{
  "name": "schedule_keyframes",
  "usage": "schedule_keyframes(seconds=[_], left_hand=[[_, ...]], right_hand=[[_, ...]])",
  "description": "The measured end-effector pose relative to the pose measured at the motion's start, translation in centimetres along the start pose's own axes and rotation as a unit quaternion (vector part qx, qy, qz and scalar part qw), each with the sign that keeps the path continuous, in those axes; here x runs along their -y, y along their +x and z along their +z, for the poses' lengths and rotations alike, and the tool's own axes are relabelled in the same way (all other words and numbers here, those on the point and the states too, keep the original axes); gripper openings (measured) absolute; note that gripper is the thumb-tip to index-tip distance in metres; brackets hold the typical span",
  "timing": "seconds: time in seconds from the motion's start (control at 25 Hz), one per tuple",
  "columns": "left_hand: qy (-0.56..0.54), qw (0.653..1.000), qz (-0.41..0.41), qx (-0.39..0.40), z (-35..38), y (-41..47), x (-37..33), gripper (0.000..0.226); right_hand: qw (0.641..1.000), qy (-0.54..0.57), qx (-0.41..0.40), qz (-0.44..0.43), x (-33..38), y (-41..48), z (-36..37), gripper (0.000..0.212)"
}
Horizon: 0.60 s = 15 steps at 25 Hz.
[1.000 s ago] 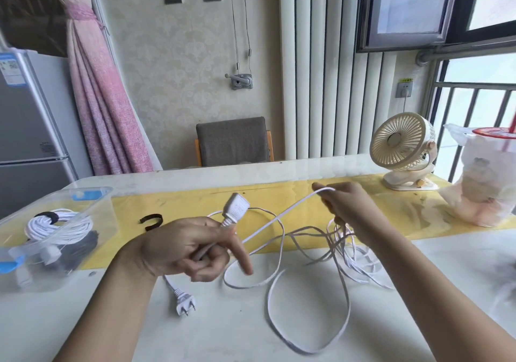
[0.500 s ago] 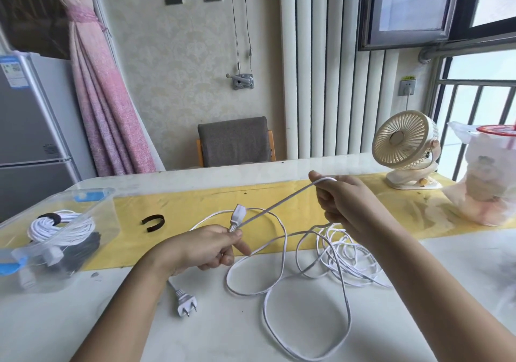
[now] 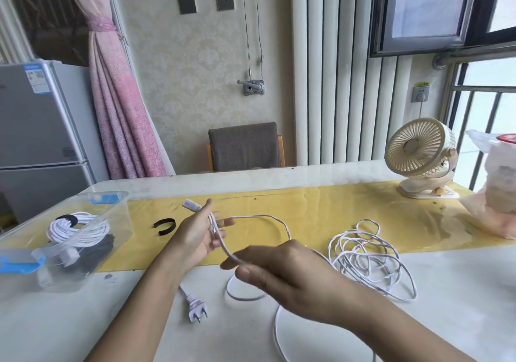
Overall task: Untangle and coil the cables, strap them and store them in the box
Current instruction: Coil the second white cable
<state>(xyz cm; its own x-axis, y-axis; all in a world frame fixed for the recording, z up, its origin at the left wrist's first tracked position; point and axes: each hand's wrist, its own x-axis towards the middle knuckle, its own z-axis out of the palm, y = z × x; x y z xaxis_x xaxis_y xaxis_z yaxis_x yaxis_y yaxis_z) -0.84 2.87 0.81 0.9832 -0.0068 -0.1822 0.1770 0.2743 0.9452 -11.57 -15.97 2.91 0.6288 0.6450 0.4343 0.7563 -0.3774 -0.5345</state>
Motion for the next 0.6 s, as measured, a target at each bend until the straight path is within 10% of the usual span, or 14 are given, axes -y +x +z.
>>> schedule_keyframes(seconds=[0.28, 0.6], left_hand=[[-0.154, 0.978, 0.141, 0.009, -0.3, -1.0, -2.5, 0.032], [-0.380, 0.846, 0.005, 0.375, -2.4, -2.9, -3.8, 0.031]], right_hand=[[0.992, -0.090, 0.089, -0.021, -2.2, 0.3, 1.6, 0.034], [0.987, -0.041, 0.091, 0.128, -4.1, 0.5, 0.5, 0.025]])
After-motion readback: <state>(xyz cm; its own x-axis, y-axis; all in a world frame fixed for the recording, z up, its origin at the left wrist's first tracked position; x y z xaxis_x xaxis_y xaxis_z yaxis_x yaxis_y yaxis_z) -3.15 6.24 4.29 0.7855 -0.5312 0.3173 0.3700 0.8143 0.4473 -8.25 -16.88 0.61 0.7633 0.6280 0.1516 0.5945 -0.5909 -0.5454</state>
